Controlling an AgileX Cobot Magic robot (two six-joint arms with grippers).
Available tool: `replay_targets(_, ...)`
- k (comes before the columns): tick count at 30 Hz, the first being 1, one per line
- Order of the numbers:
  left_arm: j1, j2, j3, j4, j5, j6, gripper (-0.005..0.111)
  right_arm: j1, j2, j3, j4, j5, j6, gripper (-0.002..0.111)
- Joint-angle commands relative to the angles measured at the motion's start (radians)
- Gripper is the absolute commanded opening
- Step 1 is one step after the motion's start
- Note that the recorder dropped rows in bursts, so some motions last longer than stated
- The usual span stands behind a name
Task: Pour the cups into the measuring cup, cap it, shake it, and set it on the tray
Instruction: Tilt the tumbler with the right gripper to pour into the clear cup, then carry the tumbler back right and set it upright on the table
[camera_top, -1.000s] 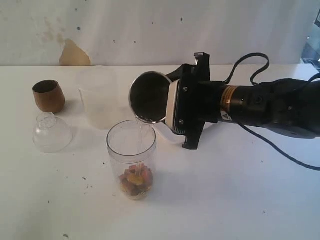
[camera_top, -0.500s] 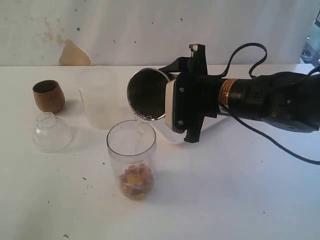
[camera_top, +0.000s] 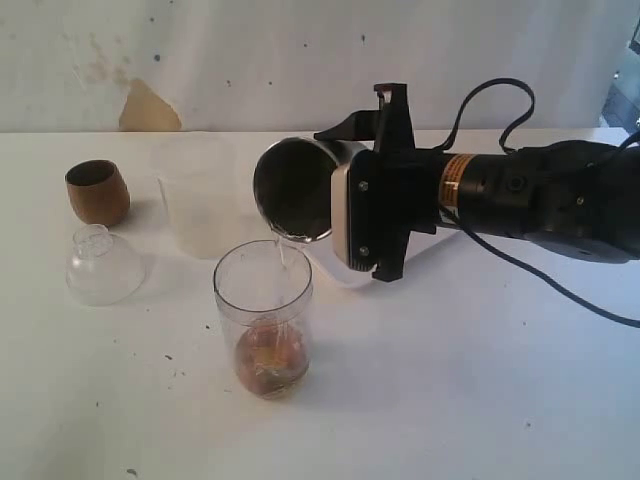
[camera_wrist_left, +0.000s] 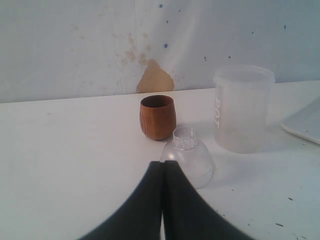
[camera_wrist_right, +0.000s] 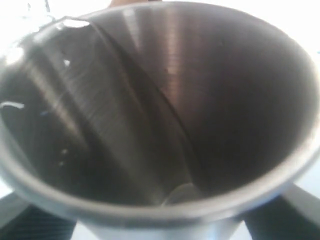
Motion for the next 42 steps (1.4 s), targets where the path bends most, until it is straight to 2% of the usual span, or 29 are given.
replay_targets(1,-0.006,-0.005,0.006,-0.009,-0.009,0.000,0.000,0.004,-0.018,-0.014,0.016,-0.041,-0.034,0.000)
replay_targets(11,-0.006,-0.005,0.006,-0.009,-0.009,0.000,0.000,0.004,-0.018,-0.014,0.016,-0.039,-0.114,0.000)
replay_targets(29,-0.006,-0.005,0.006,-0.009,-0.009,0.000,0.000,0.004,-0.018,-0.014,0.021,-0.039,-0.114,0.000)
replay_targets(37,-0.006,-0.005,0.006,-0.009,-0.009,0.000,0.000,0.004,-0.018,-0.014,0.114,-0.041,0.069,0.000)
replay_targets(42,-0.006,-0.005,0.006,-0.009,-0.009,0.000,0.000,0.004,-0.018,-0.014,0.133,-0.041,0.299,0.000)
